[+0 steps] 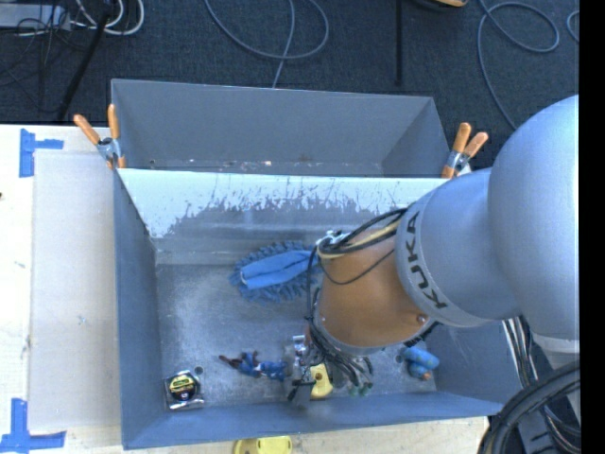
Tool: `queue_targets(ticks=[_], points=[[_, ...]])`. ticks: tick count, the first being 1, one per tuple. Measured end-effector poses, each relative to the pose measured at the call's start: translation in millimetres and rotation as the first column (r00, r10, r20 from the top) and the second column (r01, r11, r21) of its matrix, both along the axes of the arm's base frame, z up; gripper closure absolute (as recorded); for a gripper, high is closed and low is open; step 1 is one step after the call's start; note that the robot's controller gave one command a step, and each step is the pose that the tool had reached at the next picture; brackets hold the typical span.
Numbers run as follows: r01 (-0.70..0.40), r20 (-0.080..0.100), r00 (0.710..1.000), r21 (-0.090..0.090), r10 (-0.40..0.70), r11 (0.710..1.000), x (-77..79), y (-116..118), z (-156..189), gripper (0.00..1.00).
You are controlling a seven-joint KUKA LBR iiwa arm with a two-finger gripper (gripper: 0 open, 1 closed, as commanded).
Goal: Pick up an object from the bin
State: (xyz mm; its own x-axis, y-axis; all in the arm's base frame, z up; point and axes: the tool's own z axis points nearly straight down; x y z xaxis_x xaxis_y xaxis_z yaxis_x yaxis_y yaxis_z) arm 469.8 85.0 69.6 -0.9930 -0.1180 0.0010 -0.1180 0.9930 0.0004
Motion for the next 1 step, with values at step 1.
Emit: queue_targets(ticks=[1], points=[[0.001,0.000,1.000,0.000,-0.001,1.000,0.0,-0.1,0.0,0.00]])
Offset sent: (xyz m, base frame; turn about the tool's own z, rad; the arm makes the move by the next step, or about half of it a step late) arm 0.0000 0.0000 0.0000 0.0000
